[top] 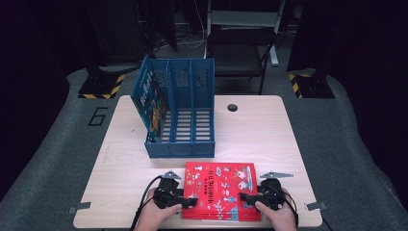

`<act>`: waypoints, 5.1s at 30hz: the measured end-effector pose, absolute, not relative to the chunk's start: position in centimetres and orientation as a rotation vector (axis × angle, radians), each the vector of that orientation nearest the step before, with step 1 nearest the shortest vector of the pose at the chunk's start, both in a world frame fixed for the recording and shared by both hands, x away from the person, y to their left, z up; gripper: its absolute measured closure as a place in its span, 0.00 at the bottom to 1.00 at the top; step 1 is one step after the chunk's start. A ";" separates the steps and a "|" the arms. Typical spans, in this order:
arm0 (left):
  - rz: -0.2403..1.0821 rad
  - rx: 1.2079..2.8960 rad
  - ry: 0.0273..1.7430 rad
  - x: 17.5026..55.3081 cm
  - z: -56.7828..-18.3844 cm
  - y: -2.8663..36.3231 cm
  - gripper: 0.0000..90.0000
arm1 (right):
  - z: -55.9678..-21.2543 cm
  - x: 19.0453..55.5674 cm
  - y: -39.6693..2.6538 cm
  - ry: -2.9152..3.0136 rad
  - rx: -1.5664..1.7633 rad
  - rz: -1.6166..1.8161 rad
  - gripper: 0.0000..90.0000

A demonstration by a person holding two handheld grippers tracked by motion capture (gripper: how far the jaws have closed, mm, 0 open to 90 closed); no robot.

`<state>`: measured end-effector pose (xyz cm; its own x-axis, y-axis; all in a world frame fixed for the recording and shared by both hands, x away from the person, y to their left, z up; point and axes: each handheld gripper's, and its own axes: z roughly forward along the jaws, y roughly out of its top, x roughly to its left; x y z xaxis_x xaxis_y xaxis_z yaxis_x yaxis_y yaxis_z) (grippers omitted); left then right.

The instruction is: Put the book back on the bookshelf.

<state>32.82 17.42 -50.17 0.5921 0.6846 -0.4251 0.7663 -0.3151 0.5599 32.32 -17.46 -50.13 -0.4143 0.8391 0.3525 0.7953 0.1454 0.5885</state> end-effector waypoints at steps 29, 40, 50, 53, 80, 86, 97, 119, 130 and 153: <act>-0.093 2.002 1.210 33.7 -50.1 18.8 0.40 | -50.1 33.8 -17.1 2.358 1.618 1.164 0.19; -0.096 2.009 1.209 33.2 -50.1 18.8 0.40 | -49.4 32.6 -16.5 2.361 1.469 1.100 0.23; -0.117 2.013 1.204 32.9 -50.1 19.1 0.40 | -49.3 32.7 -15.7 2.373 1.416 1.064 0.20; -0.112 2.009 1.207 32.9 -50.1 19.3 0.40 | -49.1 32.7 -15.5 2.376 1.404 1.051 0.20; -0.061 1.924 1.333 33.7 -50.1 23.3 0.39 | -49.2 34.0 -11.4 2.417 1.313 1.104 0.22; -0.101 1.917 1.350 32.8 -50.3 23.5 0.36 | -49.1 33.9 -12.0 2.427 1.309 1.124 0.27; -0.112 1.920 1.336 31.9 -50.7 23.0 0.35 | -49.0 32.2 -13.1 2.534 1.210 1.106 0.29; -0.126 1.941 1.317 32.4 -50.8 23.1 0.36 | -48.9 29.4 -11.9 2.551 1.030 0.909 0.37; -0.120 1.951 1.310 32.3 -50.7 23.1 0.36 | -48.7 29.4 -12.6 2.555 1.063 0.922 0.54; -0.147 1.920 1.336 32.4 -50.5 23.2 0.38 | -48.5 29.3 -12.1 2.576 1.030 0.832 0.53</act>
